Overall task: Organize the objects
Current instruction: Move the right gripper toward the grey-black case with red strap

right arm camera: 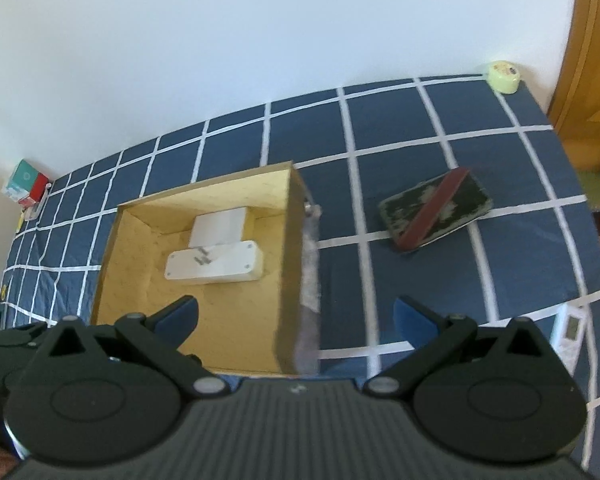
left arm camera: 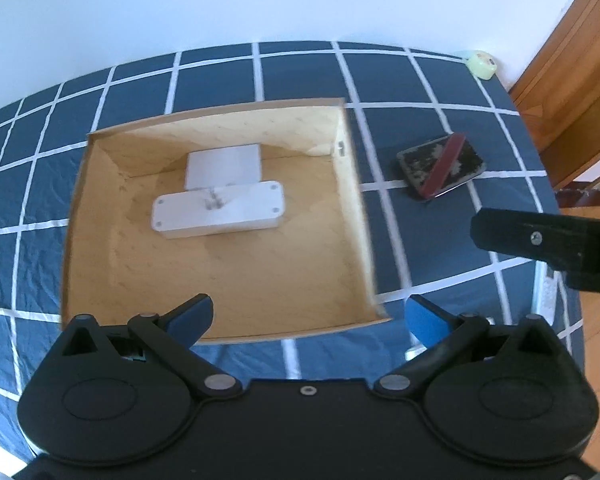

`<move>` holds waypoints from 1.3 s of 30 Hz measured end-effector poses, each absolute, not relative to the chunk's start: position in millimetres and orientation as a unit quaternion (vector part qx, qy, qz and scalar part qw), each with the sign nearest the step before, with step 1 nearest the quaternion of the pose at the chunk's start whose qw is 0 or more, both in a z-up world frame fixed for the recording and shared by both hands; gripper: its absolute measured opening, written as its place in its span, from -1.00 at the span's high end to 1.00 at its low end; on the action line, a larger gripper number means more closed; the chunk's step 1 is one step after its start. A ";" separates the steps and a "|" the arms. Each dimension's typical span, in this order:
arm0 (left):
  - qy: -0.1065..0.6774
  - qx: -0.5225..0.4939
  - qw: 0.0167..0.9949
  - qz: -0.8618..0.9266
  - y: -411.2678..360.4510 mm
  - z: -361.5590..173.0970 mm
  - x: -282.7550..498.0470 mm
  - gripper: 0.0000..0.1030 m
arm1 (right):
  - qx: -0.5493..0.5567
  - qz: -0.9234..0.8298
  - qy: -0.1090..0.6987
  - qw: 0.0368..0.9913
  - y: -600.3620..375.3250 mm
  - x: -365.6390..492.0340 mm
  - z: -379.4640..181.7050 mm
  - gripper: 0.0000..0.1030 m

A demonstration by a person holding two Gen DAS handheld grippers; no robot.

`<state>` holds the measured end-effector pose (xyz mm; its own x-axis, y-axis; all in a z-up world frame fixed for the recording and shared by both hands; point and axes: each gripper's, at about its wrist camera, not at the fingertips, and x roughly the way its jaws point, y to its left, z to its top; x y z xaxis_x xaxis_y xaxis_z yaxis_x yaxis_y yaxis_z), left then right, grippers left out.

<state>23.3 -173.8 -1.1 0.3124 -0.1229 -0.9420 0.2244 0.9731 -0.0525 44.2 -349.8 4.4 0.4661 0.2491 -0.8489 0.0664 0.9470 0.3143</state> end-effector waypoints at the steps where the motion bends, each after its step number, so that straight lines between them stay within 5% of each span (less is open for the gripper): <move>1: 0.576 0.041 0.810 -0.103 -180.6 -1.1 22.3 -1.00 | 0.151 0.055 0.514 0.843 -357.7 43.7 5.4 -1.00; 22: 0.572 -0.002 0.820 -0.031 -297.8 -20.8 36.0 -1.00 | 0.102 0.075 0.531 0.838 -496.4 61.4 -12.6 -1.00; 39: 0.607 -0.022 0.794 0.013 -339.6 -70.7 104.8 -1.00 | 0.095 0.108 0.571 0.808 -535.2 160.1 -64.7 -1.00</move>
